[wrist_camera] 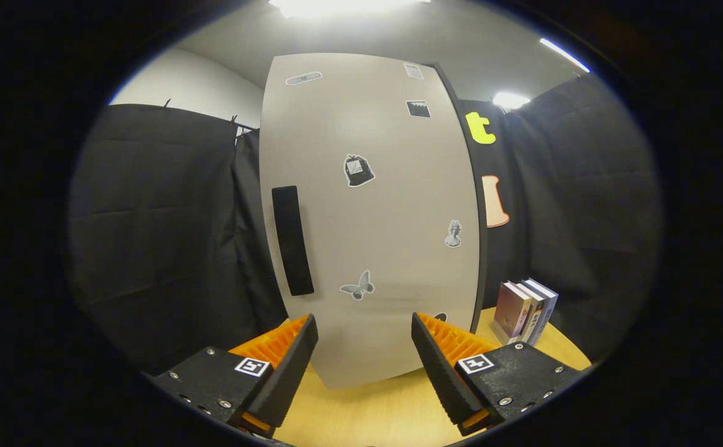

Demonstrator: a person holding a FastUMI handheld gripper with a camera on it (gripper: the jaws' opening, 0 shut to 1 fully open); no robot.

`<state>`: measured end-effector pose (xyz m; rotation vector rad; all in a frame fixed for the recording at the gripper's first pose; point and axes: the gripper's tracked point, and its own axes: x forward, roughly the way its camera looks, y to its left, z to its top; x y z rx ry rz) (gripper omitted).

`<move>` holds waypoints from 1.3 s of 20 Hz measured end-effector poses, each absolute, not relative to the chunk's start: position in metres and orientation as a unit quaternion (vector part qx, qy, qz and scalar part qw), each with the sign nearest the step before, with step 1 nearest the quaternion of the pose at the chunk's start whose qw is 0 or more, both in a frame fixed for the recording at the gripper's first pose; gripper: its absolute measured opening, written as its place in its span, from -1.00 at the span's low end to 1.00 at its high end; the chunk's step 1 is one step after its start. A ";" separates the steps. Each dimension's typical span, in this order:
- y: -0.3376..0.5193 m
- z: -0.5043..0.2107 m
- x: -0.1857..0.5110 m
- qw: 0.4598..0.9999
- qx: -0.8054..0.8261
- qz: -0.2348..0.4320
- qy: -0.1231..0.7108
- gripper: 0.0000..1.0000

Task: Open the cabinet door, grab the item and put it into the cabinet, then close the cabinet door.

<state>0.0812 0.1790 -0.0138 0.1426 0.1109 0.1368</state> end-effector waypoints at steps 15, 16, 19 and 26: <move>0.173 -0.014 0.105 0.993 0.064 0.089 0.047 0.89; 0.175 -0.014 0.105 0.993 0.060 0.088 0.044 0.89; 0.173 -0.010 0.106 0.995 0.049 0.073 0.035 0.90; 0.165 -0.010 0.107 0.997 0.052 0.043 0.034 0.89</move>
